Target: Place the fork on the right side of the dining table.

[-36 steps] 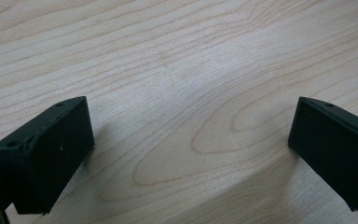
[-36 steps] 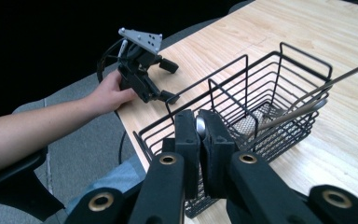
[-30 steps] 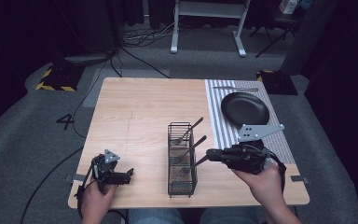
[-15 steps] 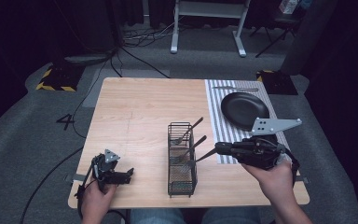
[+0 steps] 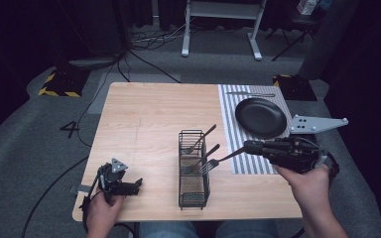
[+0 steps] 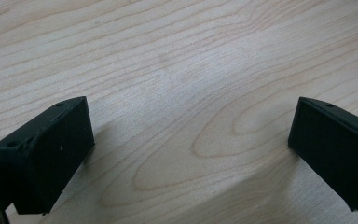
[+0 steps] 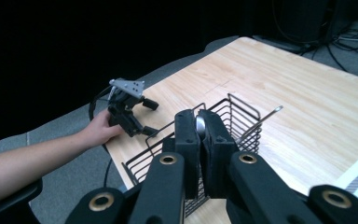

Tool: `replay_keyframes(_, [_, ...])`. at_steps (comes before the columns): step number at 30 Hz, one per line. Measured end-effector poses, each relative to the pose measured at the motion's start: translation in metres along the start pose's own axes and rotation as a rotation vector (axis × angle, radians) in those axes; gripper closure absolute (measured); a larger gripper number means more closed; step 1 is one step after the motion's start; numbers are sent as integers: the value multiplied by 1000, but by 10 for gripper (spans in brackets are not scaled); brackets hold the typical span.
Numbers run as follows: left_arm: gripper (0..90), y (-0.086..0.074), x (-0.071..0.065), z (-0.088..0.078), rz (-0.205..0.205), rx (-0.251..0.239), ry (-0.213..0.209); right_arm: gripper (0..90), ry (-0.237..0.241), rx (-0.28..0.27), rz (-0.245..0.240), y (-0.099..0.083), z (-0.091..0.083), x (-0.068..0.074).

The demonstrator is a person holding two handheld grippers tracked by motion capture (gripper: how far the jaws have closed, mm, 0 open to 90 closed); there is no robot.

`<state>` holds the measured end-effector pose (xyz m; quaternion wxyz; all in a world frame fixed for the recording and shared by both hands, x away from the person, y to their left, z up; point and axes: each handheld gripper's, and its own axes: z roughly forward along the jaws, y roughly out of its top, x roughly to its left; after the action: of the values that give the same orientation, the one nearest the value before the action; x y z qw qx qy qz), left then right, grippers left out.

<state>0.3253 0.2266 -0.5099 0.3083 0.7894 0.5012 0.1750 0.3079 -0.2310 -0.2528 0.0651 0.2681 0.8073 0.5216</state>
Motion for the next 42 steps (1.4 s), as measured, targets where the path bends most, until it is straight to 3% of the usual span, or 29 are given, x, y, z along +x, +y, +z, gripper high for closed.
replay_keyframes(10, [2, 0, 0, 0, 0, -2, 0, 869, -53, -32, 17, 10, -22, -14])
replay_keyframes(26, [2, 0, 0, 0, 0, -1, 0, 869, -131, -33, 67, 7, -38, -40])
replay_keyframes(33, [2, 0, 0, 0, 0, -2, 1, 869, -187, -23, 94, 1, -39, -57])
replay_keyframes(42, [2, 0, 0, 0, 0, -1, 1, 869, -241, -3, 179, -11, -39, -94])
